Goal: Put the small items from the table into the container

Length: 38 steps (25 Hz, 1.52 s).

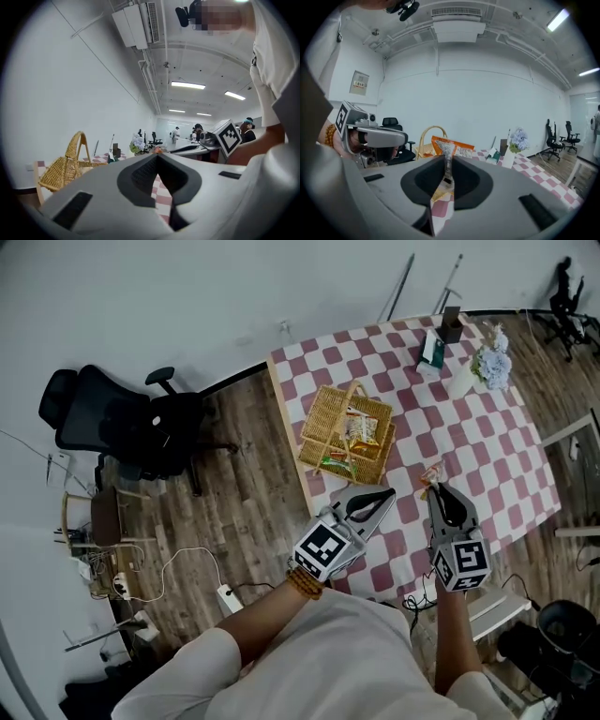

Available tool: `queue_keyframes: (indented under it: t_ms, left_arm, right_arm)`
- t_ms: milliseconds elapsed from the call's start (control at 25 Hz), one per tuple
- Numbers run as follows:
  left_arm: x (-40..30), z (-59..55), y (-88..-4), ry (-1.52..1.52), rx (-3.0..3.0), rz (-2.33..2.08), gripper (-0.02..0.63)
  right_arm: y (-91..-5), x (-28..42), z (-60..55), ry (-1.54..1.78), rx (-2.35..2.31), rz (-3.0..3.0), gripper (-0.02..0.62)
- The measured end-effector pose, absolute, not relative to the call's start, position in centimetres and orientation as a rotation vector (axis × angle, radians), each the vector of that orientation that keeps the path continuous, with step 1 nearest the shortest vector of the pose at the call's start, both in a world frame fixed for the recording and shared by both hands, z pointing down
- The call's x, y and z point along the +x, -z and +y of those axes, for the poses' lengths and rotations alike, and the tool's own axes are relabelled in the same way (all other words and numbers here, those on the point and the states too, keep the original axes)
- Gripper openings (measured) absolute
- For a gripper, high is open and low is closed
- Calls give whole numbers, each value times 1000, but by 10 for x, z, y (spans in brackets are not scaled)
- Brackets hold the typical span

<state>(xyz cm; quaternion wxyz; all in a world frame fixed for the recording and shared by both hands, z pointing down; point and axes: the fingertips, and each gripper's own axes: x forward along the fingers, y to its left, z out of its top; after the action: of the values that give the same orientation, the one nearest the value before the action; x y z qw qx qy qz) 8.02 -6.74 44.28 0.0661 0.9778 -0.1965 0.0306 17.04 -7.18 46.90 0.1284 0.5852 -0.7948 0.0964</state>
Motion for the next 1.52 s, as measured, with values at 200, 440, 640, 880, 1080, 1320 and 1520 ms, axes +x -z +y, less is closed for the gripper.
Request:
queue_keyframes:
  t_ms: [200,440,640,880,1080,1320,1520]
  left_arm:
    - [71,-45,-404,-24,2952,-589,26]
    - [65,-29,-387,26,2904,-603,26]
    - [55,-31,-380,34,2919,-638,26]
    - [25,-33,-379,22,2897,-745,26]
    - [-6,-33,-380,14,2859,-853,26]
    - [-21,-35,-384,7,2841,-899,26]
    - [-20,-48,-390,9,2907,-898,26]
  right_arm:
    - [-413,162,-38,-243,1798,-2384,61]
    - [-384,146,-12,-228,1813,-2422,60]
    - [-381,132,-16,-197,1763,-2445,60]
    - [-381,98,-24,-191,1647,-2520,60]
    - [-386,61,-30,-197,1516,-2589,60]
    - [-396,47,-38,-218,1461,-2606,60]
    - [-413,45,-55,-207,1441,-2581,60]
